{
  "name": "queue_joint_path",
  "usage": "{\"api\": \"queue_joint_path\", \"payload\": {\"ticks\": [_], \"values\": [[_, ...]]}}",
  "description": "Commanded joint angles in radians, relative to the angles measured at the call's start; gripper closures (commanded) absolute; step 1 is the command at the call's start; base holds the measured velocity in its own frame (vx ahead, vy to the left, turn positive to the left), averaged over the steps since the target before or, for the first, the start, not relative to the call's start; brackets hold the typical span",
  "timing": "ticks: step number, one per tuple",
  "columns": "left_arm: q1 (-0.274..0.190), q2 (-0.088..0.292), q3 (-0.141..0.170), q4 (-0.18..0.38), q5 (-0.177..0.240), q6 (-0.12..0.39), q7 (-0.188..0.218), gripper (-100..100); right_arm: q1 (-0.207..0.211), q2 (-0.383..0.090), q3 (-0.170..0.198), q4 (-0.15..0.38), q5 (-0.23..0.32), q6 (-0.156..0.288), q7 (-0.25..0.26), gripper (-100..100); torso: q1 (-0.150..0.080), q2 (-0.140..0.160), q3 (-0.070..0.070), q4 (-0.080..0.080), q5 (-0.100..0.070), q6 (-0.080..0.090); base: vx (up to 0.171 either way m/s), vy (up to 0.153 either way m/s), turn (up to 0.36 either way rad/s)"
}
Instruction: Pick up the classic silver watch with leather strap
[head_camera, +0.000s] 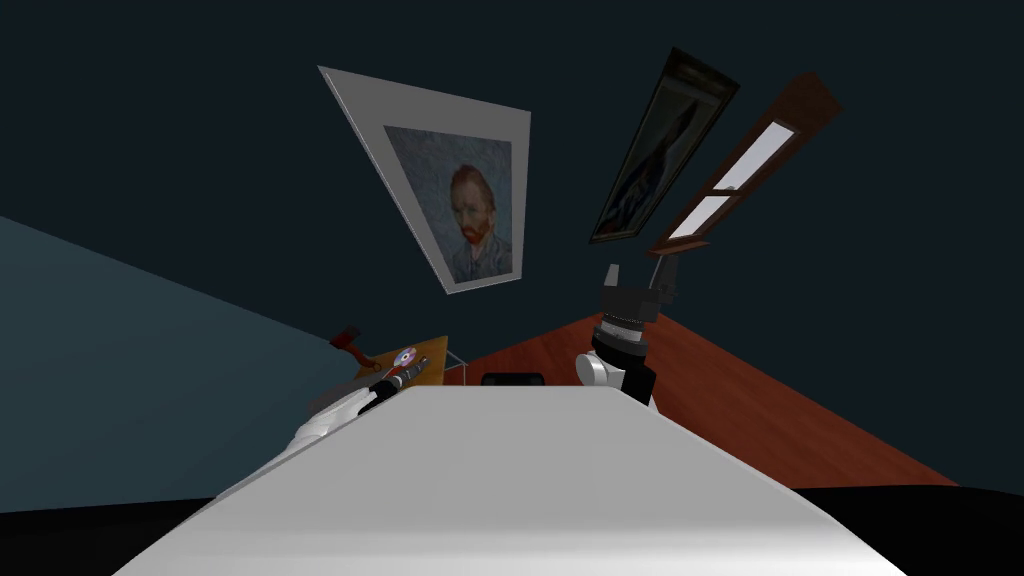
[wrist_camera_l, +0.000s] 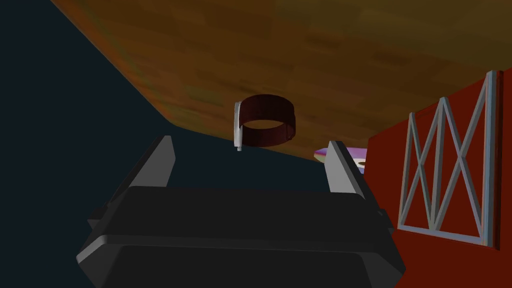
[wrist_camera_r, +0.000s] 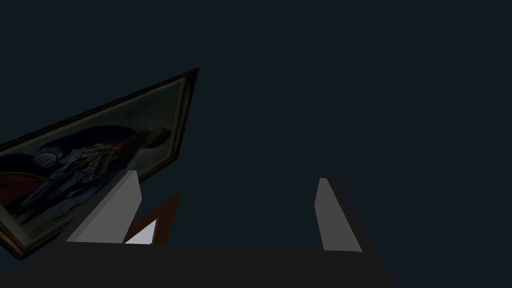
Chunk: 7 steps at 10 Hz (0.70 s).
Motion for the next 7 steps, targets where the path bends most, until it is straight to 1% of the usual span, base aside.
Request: {"api": "queue_joint_path", "payload": {"ticks": [1, 2, 3, 4, 5, 6, 7], "values": [[-0.013, -0.009, 0.002, 0.014, -0.034, 0.0, 0.027, -100, 0.0, 0.0, 0.0, 0.0, 0.0, 0.0, 0.0, 0, 0.0, 0.0, 0.0, 0.0, 0.0, 0.0, -0.037, 0.01, -0.02], [-0.037, -0.02, 0.004, 0.035, -0.071, 0.001, 0.07, -100, 0.0, 0.0, 0.0, 0.0, 0.0, 0.0, 0.0, 0, 0.0, 0.0, 0.0, 0.0, 0.0, 0.0, -0.039, 0.004, -0.046], [-0.037, -0.02, 0.004, 0.035, -0.083, 0.001, 0.071, -100, 0.0, 0.0, 0.0, 0.0, 0.0, 0.0, 0.0, 0, -0.001, 0.0, 0.0, 0.0, 0.0, 0.0, -0.02, -0.004, -0.021], [-0.061, -0.031, 0.006, 0.055, -0.122, 0.003, 0.114, -100, 0.0, 0.0, 0.0, 0.0, 0.0, 0.0, 0.0, 0, -0.001, -0.001, -0.001, 0.0, 0.0, 0.0, -0.026, -0.004, -0.034], [-0.061, -0.031, 0.006, 0.055, -0.133, 0.003, 0.115, -100, 0.0, 0.0, 0.0, 0.0, 0.0, 0.0, 0.0, 0, -0.001, -0.001, -0.001, 0.0, 0.0, 0.0, -0.022, -0.002, -0.02], [-0.084, -0.042, 0.007, 0.076, -0.172, 0.005, 0.155, -100, 0.0, 0.0, 0.0, 0.0, 0.0, 0.0, 0.0, 0, -0.001, -0.001, -0.001, 0.0, 0.0, 0.0, -0.032, -0.004, -0.035], [-0.084, -0.042, 0.007, 0.076, -0.182, 0.005, 0.159, -100, 0.0, 0.0, 0.0, 0.0, 0.0, 0.0, 0.0, 0, -0.001, -0.001, 0.0, 0.0, 0.0, 0.0, -0.036, -0.002, -0.018]]}}
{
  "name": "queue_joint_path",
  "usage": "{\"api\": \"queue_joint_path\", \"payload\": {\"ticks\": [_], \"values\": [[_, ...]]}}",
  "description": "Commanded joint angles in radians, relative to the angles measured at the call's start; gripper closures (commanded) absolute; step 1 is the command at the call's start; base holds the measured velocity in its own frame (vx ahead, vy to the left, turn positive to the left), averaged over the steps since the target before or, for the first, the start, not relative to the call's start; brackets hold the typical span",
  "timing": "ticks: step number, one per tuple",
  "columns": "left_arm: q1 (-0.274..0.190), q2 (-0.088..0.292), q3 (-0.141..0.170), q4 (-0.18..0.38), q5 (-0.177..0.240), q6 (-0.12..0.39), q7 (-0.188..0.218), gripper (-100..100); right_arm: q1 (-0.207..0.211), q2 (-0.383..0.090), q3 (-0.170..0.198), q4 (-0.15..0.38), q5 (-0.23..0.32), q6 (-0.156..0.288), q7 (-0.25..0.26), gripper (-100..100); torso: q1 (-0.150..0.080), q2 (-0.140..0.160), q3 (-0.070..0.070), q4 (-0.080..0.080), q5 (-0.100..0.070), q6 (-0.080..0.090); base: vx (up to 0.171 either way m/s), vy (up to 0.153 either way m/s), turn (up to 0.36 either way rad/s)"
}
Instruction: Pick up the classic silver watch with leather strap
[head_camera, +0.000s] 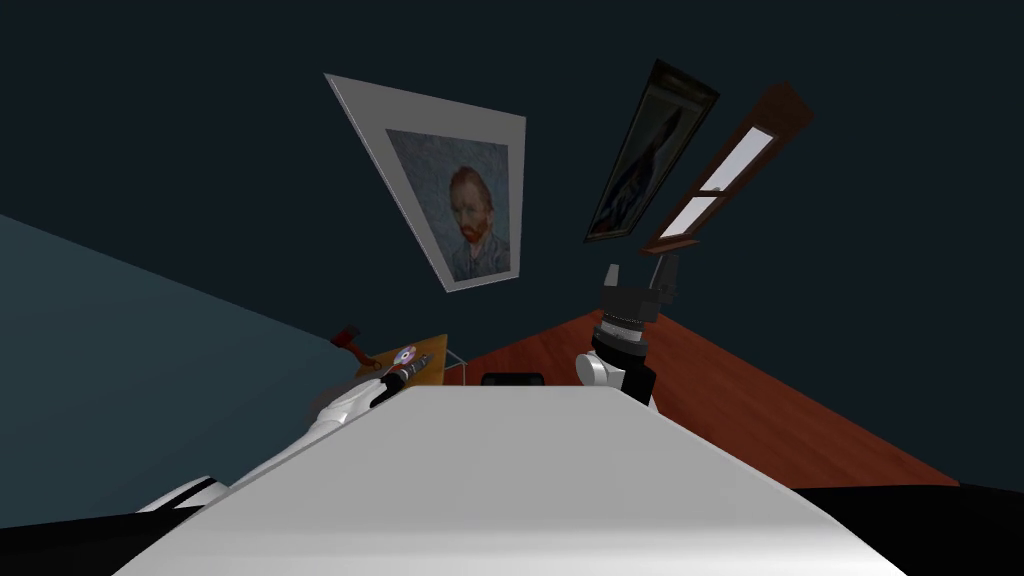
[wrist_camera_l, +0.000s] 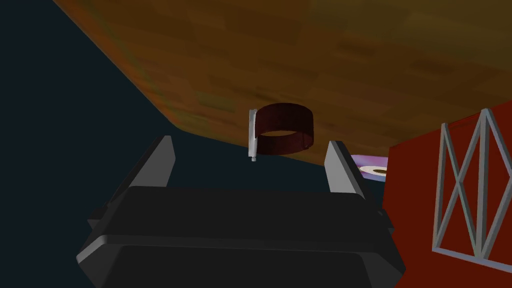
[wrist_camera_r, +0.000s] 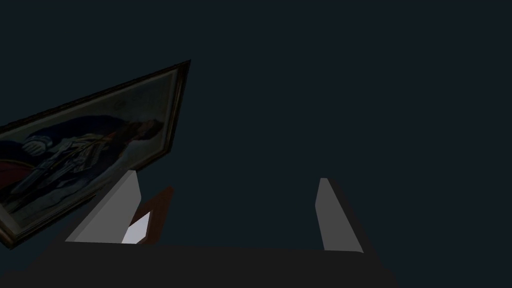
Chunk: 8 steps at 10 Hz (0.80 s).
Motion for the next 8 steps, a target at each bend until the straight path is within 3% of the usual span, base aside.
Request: {"api": "queue_joint_path", "payload": {"ticks": [1, 2, 3, 4, 5, 7, 8], "values": [[-0.029, -0.014, 0.004, 0.028, -0.05, -0.002, 0.05, -100, 0.0, 0.0, 0.0, 0.0, 0.0, 0.0, 0.0, 0, 0.0, 0.0, 0.0, 0.0, 0.0, 0.0, -0.023, -0.006, -0.053], [-0.029, -0.014, 0.004, 0.028, -0.06, -0.002, 0.051, -100, 0.0, 0.0, 0.0, 0.0, 0.0, 0.0, 0.0, 0, 0.0, -0.001, 0.0, 0.0, 0.0, 0.0, -0.02, -0.002, -0.018], [-0.052, -0.025, 0.005, 0.049, -0.1, 0.0, 0.093, -100, 0.0, 0.0, 0.0, 0.0, 0.0, 0.0, 0.0, 0, 0.0, -0.001, 0.0, 0.0, 0.0, 0.0, -0.024, -0.004, -0.035], [-0.052, -0.025, 0.005, 0.049, -0.11, 0.0, 0.095, -100, 0.0, 0.0, 0.0, 0.0, 0.0, 0.0, 0.0, 0, 0.0, -0.001, 0.0, 0.0, 0.0, 0.0, -0.031, -0.002, -0.018], [-0.076, -0.036, 0.007, 0.07, -0.149, 0.002, 0.134, -100, 0.0, 0.0, 0.0, 0.0, 0.0, 0.0, 0.0, 0, 0.0, 0.0, 0.0, 0.0, 0.0, 0.0, -0.036, -0.006, -0.051], [-0.075, -0.037, 0.01, 0.072, -0.149, -0.001, 0.126, -100, 0.0, 0.0, 0.0, 0.0, 0.0, 0.0, 0.0, 0, 0.0, 0.0, 0.0, 0.0, 0.0, 0.0, -0.033, -0.002, -0.008], [-0.076, -0.037, 0.01, 0.073, -0.151, -0.001, 0.13, 100, 0.0, 0.0, 0.0, 0.0, 0.0, 0.0, 0.0, 0, 0.0, -0.001, 0.0, 0.0, 0.0, 0.0, 0.0, 0.0, 0.0]]}}
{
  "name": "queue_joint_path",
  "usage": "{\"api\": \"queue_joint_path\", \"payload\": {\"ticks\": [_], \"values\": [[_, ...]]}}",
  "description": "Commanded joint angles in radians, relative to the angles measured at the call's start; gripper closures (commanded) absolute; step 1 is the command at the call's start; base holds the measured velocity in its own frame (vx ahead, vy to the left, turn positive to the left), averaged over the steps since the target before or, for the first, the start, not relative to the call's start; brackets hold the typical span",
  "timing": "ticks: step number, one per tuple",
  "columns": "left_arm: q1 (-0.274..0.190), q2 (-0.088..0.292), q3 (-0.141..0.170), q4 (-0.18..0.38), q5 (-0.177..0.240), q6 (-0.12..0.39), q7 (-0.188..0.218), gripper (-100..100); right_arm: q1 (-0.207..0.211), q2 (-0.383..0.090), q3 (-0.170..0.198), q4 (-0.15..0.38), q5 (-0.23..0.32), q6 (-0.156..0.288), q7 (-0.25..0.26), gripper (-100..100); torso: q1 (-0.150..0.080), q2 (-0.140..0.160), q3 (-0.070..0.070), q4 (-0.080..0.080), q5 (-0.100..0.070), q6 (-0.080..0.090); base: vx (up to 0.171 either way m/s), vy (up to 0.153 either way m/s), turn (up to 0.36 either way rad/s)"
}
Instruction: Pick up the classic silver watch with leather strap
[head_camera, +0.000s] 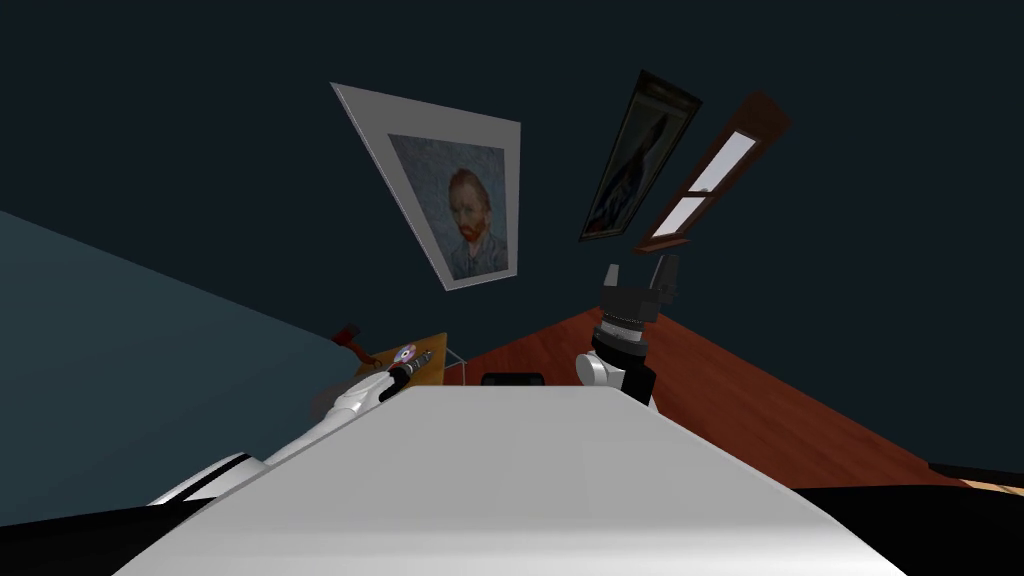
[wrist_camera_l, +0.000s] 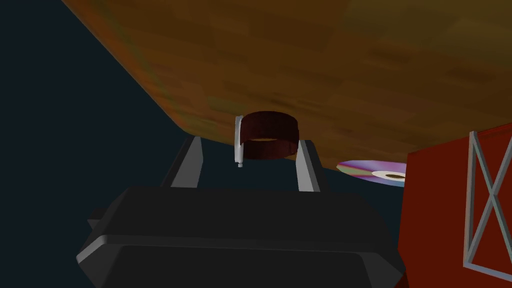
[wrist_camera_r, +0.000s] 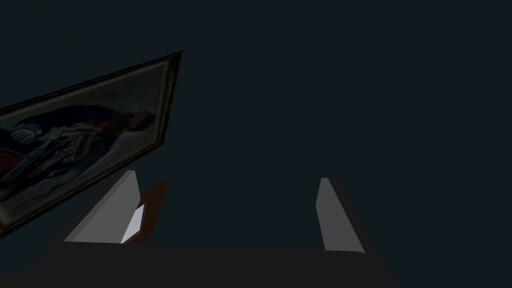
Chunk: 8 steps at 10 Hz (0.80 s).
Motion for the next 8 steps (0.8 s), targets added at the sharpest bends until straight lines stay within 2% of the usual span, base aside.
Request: {"api": "queue_joint_path", "payload": {"ticks": [1, 4, 5, 6, 7, 8], "values": [[0.0, 0.0, 0.0, 0.0, 0.0, 0.0, 0.0, 100, 0.0, 0.0, 0.0, 0.0, 0.0, 0.0, 0.0, 0, 0.0, 0.0, 0.0, 0.0, 0.0, 0.0, -0.003, 0.001, -0.014], [0.0, -0.001, -0.003, -0.002, -0.002, -0.003, -0.002, 100, 0.0, 0.0, 0.0, 0.0, 0.0, 0.0, 0.0, 0, 0.0, 0.001, 0.001, 0.001, -0.001, -0.003, -0.001, -0.002, -0.006], [0.0, -0.001, -0.002, -0.001, -0.001, -0.003, -0.002, 0, 0.0, 0.0, 0.0, 0.0, 0.0, 0.0, 0.0, 0, 0.0, 0.001, 0.001, 0.001, -0.001, -0.002, 0.0, 0.0, 0.0], [0.023, 0.012, -0.005, -0.025, 0.041, 0.0, -0.034, 100, 0.0, 0.0, 0.0, 0.0, 0.0, 0.0, 0.0, 0, 0.0, 0.001, 0.001, 0.001, -0.001, -0.002, 0.013, 0.016, 0.081], [0.046, 0.023, -0.006, -0.045, 0.072, -0.001, -0.064, 100, 0.0, 0.0, 0.0, 0.0, 0.0, 0.0, 0.0, 0, 0.001, 0.0, 0.001, 0.0, -0.001, -0.003, 0.034, 0.011, 0.111], [0.046, 0.023, -0.006, -0.045, 0.09, -0.001, -0.078, 100, 0.0, 0.0, 0.0, 0.0, 0.0, 0.0, 0.0, 0, 0.001, 0.0, 0.0, 0.0, -0.001, -0.004, 0.016, 0.006, 0.053]]}}
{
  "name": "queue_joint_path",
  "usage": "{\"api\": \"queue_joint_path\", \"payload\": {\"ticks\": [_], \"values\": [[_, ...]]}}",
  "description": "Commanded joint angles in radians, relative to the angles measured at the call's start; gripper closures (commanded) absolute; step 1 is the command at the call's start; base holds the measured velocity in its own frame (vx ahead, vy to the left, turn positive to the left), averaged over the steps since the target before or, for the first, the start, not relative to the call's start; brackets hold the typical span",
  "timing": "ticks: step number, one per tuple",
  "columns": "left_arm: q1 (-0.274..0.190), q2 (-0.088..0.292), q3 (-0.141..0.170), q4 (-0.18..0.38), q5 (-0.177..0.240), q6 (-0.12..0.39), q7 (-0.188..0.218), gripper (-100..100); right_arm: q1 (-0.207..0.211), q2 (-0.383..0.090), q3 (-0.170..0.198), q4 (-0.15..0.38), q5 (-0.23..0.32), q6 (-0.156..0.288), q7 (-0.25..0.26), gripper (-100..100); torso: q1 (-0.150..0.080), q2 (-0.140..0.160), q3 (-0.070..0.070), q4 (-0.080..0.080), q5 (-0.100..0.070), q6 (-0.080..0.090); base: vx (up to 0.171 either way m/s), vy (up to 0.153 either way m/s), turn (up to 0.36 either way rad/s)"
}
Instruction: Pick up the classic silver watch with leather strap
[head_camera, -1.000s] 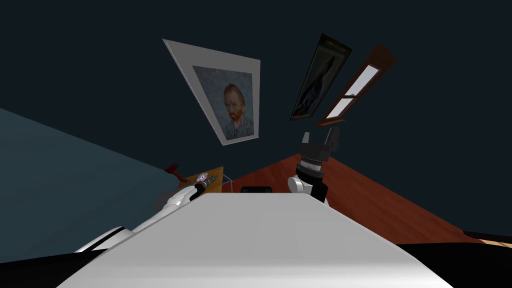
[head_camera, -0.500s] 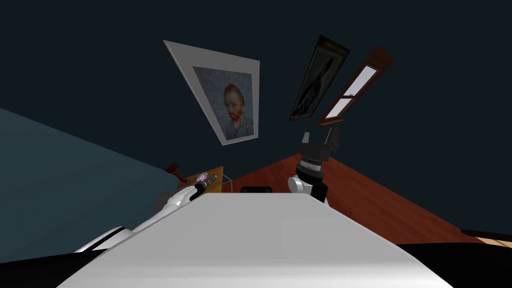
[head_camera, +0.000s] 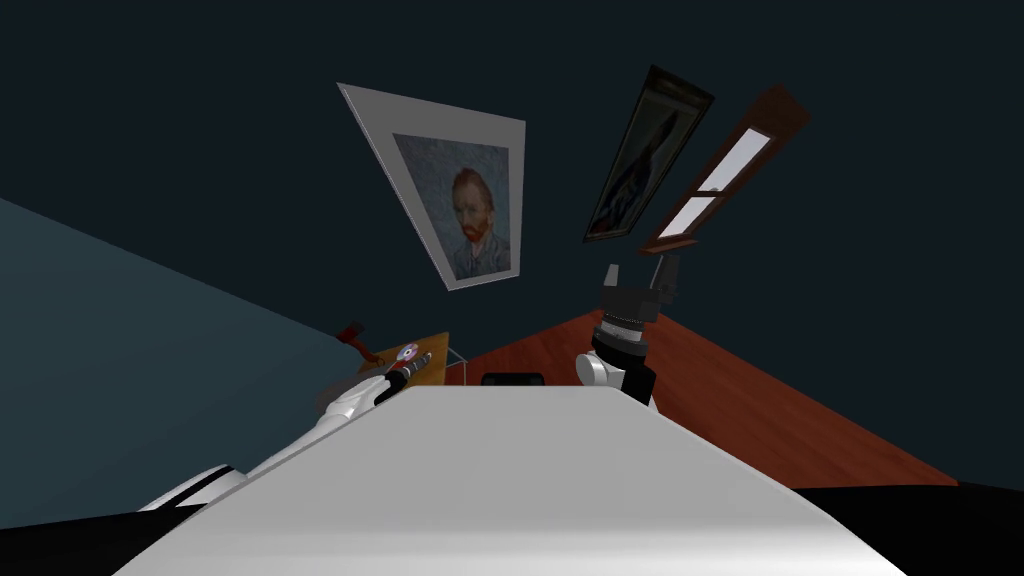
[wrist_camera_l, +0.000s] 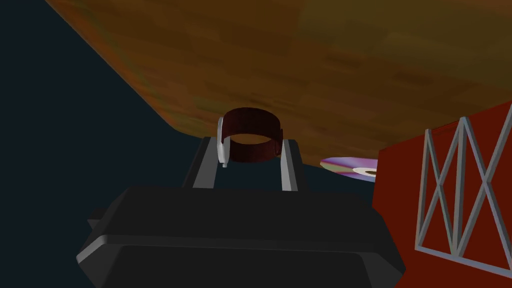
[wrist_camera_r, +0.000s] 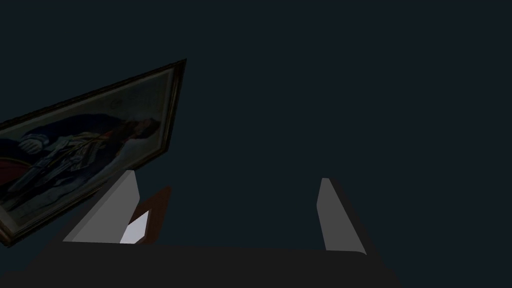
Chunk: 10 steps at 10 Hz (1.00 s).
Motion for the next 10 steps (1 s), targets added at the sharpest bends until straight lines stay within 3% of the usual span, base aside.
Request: {"api": "queue_joint_path", "payload": {"ticks": [1, 2, 3, 4, 5, 6, 7, 8, 9, 10], "values": [[0.03, 0.014, -0.001, -0.026, 0.05, -0.003, -0.05, 100, 0.0, 0.0, 0.0, 0.0, 0.0, 0.0, 0.0, 0, 0.0, 0.0, 0.0, 0.0, 0.0, 0.0, 0.016, 0.004, 0.04], [0.03, 0.014, -0.001, -0.026, 0.064, -0.003, -0.06, 100, 0.0, 0.0, 0.0, 0.0, 0.0, 0.0, 0.0, 0, 0.0, 0.0, 0.0, 0.0, 0.0, 0.0, 0.012, 0.002, 0.02], [0.053, 0.025, -0.003, -0.047, 0.102, -0.005, -0.098, 100, 0.0, 0.0, 0.0, 0.0, 0.0, 0.0, 0.0, 0, -0.001, 0.0, 0.0, 0.0, 0.0, 0.001, 0.031, 0.002, 0.022], [0.053, 0.025, -0.003, -0.047, 0.113, -0.005, -0.104, 100, 0.0, 0.0, 0.0, 0.0, 0.0, 0.0, 0.0, 0, -0.001, -0.001, 0.0, 0.0, 0.0, 0.001, 0.039, 0.002, 0.017], [0.077, 0.036, -0.005, -0.068, 0.151, -0.006, -0.146, 100, 0.0, 0.0, 0.0, 0.0, 0.0, 0.0, 0.0, 0, -0.001, -0.001, -0.001, 0.0, 0.0, 0.002, 0.062, -0.003, -0.001], [0.077, 0.036, -0.005, -0.068, 0.162, -0.006, -0.148, 100, 0.0, 0.0, 0.0, 0.0, 0.0, 0.0, 0.0, 0, -0.001, -0.003, -0.001, 0.0, 0.0, 0.002, 0.058, 0.003, 0.003], [0.101, 0.047, -0.006, -0.088, 0.201, -0.008, -0.19, 100, 0.0, 0.0, 0.0, 0.0, 0.0, 0.0, 0.0, 0, -0.001, -0.003, -0.001, 0.0, 0.0, 0.002, 0.052, 0.001, 0.02], [0.101, 0.047, -0.006, -0.088, 0.212, -0.008, -0.192, 100, 0.0, 0.0, 0.0, 0.0, 0.0, 0.0, 0.0, 0, -0.001, -0.003, -0.001, 0.0, 0.0, 0.002, 0.04, 0.002, 0.02], [0.125, 0.059, -0.008, -0.109, 0.251, -0.009, -0.235, 100, 0.0, 0.0, 0.0, 0.0, 0.0, 0.0, 0.0, 0, -0.001, -0.002, -0.001, 0.0, 0.0, 0.002, 0.037, -0.009, 0.022], [0.125, 0.059, -0.008, -0.109, 0.261, -0.009, -0.235, 100, 0.0, 0.0, 0.0, 0.0, 0.0, 0.0, 0.0, 0, -0.001, -0.002, -0.001, 0.0, 0.0, 0.002, 0.034, -0.011, 0.023]]}}
